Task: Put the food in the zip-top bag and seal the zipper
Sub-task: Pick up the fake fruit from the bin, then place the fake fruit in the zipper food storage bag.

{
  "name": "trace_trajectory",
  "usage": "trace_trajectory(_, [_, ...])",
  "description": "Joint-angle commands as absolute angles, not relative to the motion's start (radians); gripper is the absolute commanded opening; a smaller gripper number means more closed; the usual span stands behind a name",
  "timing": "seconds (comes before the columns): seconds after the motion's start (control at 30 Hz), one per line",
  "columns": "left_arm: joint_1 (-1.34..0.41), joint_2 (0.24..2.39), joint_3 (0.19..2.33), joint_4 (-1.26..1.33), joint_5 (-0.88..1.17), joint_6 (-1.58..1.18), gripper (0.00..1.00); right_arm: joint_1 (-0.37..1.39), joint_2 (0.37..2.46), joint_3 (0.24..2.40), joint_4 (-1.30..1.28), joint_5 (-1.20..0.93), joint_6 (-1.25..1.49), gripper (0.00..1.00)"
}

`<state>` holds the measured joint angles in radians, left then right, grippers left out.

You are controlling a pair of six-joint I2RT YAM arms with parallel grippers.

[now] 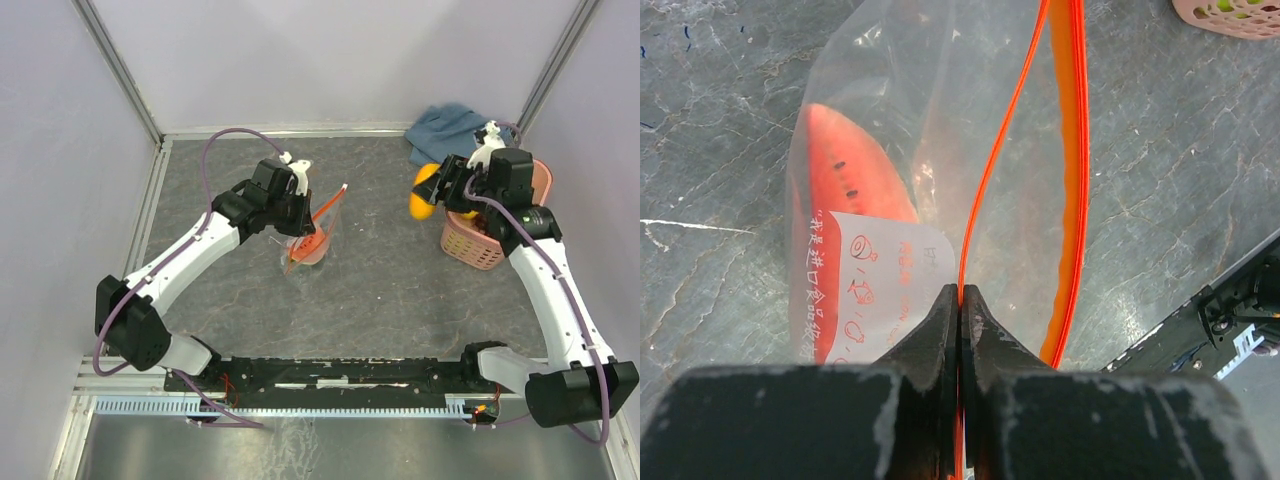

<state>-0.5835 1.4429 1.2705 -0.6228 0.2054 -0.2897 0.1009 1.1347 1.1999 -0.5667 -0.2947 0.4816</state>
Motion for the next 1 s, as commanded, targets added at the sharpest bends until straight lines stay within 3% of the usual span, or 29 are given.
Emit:
trace_trajectory(0.0, [-0.579, 1.382, 1.303, -0.587, 0.176, -0.226, 0.03, 0.178, 1.085, 1.152, -0.328, -0.439, 0.627, 0.39])
trace_trajectory(0.53, [-0.579, 1.289, 1.301, -0.573, 0.130, -0.229, 0.03, 0.542, 1.149, 1.001, 0.264, -0.315, 0.759, 0.39])
trace_trajectory(0.73, [-0.578, 1.290, 1.298, -0.566, 0.147, -0.235, 0.03, 0.663, 1.223, 0.983, 0.359, -0.276, 0.663, 0.39])
trace_trajectory(0.97, [-0.578, 1.284, 1.296, -0.564, 0.174, -0.239, 0.03, 0.678, 1.293, 0.884, 0.473, -0.254, 0.538, 0.39])
